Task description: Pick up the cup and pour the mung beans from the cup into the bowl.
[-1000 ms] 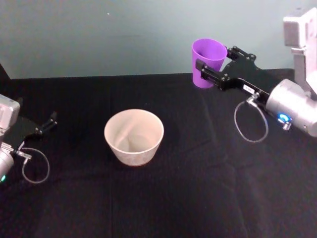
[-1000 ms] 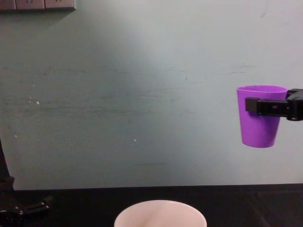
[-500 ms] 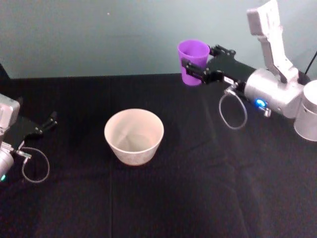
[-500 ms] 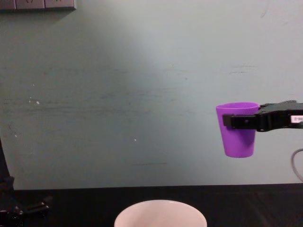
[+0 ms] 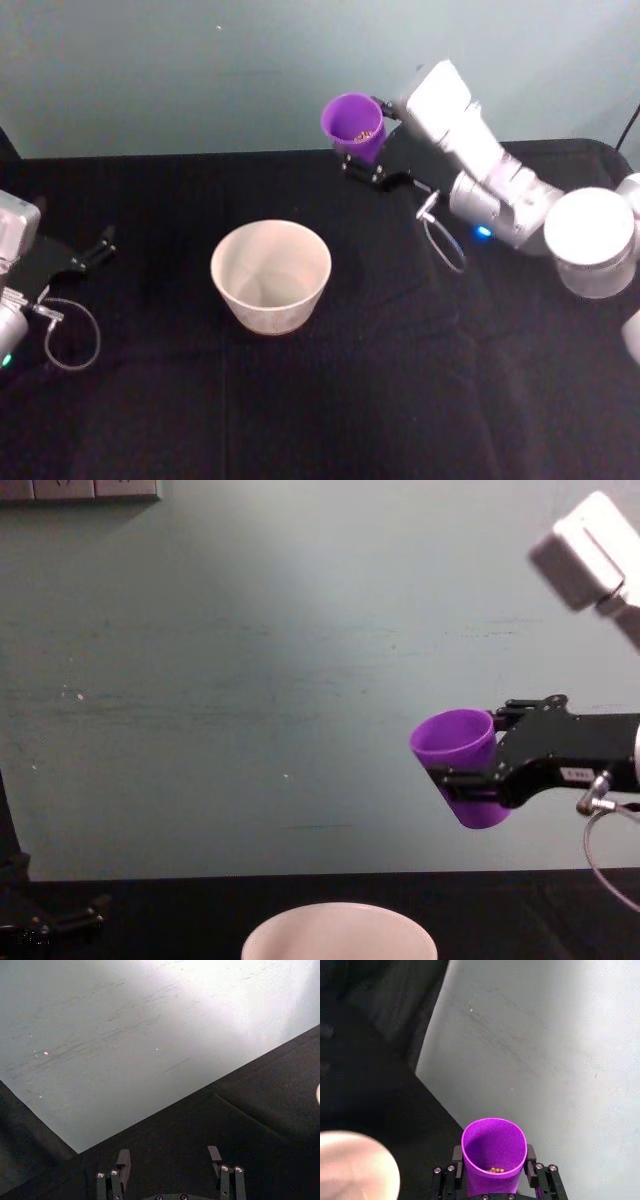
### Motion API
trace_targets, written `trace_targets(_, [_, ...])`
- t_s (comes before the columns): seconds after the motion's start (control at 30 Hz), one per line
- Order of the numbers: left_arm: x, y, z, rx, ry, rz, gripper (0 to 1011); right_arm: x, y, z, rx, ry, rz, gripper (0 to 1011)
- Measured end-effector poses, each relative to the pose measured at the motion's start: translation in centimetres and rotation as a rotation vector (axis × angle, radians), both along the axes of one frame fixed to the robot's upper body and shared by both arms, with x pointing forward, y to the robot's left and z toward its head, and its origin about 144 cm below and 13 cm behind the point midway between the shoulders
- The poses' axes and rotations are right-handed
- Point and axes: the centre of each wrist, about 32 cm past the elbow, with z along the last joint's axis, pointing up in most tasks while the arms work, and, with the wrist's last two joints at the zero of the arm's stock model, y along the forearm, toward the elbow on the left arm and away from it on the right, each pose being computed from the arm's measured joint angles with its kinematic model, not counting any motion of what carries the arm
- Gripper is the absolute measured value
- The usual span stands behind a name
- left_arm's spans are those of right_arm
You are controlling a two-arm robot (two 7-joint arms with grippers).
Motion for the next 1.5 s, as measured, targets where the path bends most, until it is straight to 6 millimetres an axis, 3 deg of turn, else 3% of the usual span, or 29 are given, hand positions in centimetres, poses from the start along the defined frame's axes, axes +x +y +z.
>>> trace_targets(0.27, [0.0,0.0,0.0,0.000,0.000,0.000,1000,-1.1,1.5,-0.7,-0.320,-0.180,0.029,720])
trace_targets(0.83, [0.0,0.0,0.0,0.000,0.000,0.000,1000,-2.3,3.3,-1.8,-0.687,-0.320,0.144,720])
trace_targets(1.5, [0.0,0.0,0.0,0.000,0.000,0.000,1000,-2.9,4.3,-2.8,-0.864,-0.440,0.155,721])
